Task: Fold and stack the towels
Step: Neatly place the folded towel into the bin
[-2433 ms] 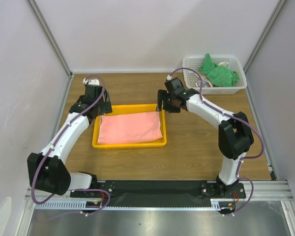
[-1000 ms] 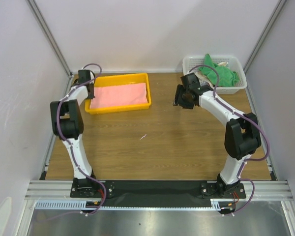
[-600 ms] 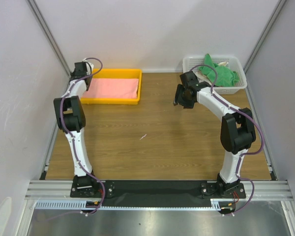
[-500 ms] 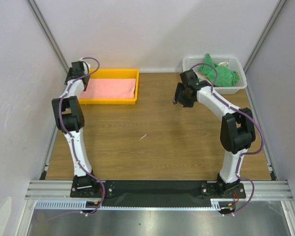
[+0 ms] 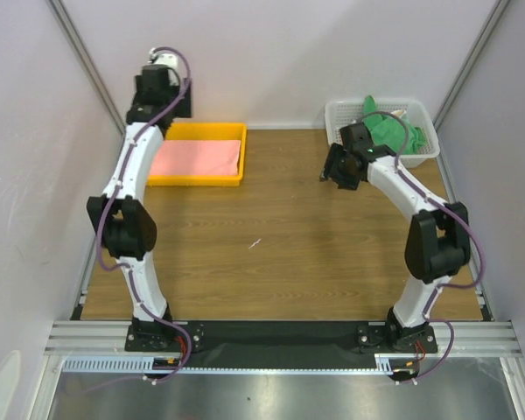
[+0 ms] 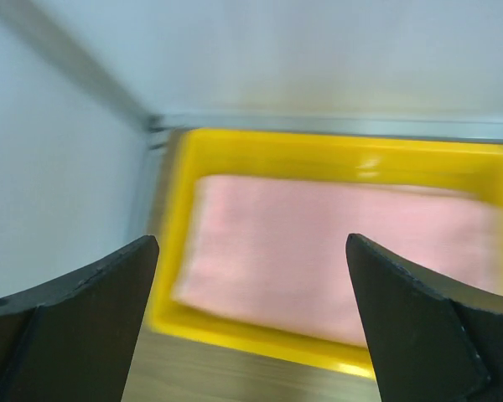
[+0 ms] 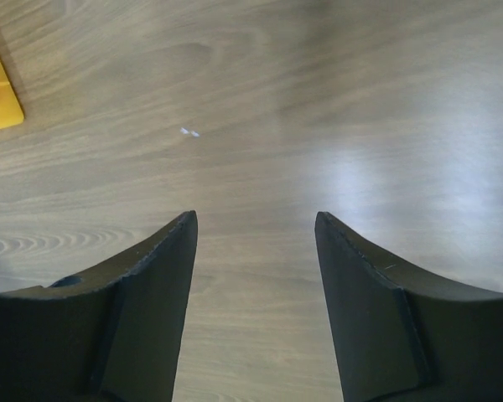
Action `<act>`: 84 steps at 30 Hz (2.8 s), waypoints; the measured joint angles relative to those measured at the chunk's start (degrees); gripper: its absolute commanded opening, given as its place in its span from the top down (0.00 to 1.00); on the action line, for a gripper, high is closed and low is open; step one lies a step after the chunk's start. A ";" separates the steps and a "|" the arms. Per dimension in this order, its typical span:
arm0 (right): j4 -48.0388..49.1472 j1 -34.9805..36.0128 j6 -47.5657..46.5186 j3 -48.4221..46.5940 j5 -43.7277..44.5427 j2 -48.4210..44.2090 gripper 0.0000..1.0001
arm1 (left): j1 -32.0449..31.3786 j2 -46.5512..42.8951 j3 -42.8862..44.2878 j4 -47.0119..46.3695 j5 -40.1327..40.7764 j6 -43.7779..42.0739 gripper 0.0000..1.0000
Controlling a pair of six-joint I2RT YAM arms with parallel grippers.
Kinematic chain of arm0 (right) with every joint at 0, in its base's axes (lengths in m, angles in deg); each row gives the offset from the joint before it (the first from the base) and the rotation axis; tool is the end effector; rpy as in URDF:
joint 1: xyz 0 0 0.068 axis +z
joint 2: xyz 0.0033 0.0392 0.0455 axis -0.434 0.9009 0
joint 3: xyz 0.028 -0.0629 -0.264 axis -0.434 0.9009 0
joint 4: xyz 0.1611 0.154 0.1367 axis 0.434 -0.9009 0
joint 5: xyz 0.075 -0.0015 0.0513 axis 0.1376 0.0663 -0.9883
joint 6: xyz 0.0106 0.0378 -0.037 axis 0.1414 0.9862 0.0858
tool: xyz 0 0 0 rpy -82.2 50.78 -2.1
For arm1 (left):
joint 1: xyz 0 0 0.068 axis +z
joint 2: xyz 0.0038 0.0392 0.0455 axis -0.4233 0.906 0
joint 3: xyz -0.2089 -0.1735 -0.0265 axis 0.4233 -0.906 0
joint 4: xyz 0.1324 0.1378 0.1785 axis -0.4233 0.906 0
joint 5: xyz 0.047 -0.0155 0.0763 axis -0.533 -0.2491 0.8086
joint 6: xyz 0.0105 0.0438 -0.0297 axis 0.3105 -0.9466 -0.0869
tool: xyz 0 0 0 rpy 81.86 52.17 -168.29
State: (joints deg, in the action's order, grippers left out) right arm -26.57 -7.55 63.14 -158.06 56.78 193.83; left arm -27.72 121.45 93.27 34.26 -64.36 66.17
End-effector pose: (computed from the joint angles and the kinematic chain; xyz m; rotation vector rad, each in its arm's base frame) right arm 0.3822 0.1248 0.2682 0.3008 2.5196 0.3311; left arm 0.4727 -0.0115 0.3765 -0.0156 2.0273 0.3526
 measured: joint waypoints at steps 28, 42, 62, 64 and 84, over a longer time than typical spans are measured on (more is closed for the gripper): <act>2.93 -11.43 -2.60 22.77 -1.92 -25.97 0.31 | -23.17 13.55 -6.78 -0.52 0.24 20.81 0.40; 4.04 -11.43 -1.18 22.49 -1.95 -24.00 0.33 | -19.78 19.32 -6.73 -1.75 1.46 18.32 0.73; 4.22 -11.43 1.20 17.55 -1.84 -20.06 0.23 | -11.06 22.64 -1.16 -3.17 -7.41 18.43 0.34; 4.28 -11.43 1.09 17.25 -1.90 -20.00 0.17 | -11.06 22.36 -1.88 -3.96 -8.48 18.36 0.24; 4.70 -11.67 -3.91 1.92 -3.28 -13.18 0.07 | -13.40 -8.37 -13.29 -4.59 -14.40 19.06 0.02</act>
State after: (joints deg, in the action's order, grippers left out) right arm -21.87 -19.22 59.23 -156.13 53.50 180.65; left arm -41.12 113.08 79.99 29.67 -78.76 85.23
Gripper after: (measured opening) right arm 0.920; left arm 0.940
